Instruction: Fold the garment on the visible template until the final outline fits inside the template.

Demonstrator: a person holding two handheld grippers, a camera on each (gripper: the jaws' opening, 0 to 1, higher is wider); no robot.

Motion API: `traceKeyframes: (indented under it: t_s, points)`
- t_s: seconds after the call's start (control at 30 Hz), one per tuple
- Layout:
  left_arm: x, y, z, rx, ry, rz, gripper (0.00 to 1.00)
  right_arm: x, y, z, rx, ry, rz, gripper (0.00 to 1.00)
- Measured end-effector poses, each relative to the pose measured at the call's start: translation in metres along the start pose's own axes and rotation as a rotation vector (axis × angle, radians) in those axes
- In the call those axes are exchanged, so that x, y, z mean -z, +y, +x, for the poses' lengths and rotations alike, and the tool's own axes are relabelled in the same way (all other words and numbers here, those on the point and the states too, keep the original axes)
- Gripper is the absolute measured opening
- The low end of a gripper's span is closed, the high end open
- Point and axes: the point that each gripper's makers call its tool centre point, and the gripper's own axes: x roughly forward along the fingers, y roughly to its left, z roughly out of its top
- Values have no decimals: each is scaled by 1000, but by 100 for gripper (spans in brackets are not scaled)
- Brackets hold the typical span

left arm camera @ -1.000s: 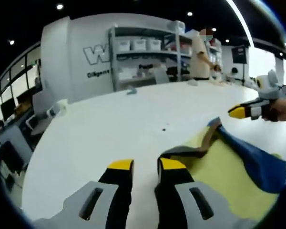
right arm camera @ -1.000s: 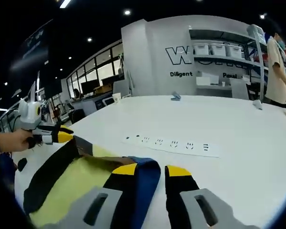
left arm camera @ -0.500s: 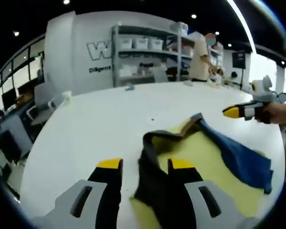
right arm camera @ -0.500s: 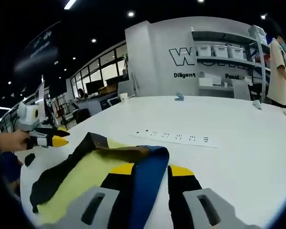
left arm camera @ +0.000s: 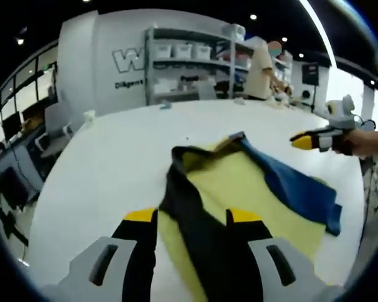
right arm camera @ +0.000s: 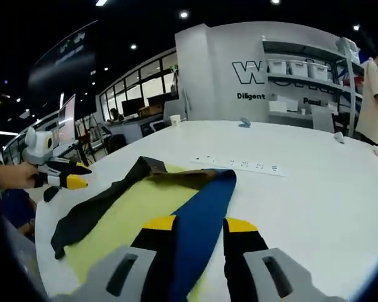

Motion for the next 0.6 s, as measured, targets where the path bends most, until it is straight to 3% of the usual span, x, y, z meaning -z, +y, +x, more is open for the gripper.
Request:
traceKeyframes:
  t_s: [0.27,0.6]
  points:
    - [14,-12,-26,5,9,-3,37,25,14,-31,-3,18,12,23]
    - [45,-28,-43,3,51,-44,36,54,30,-50,-13,62,28,23]
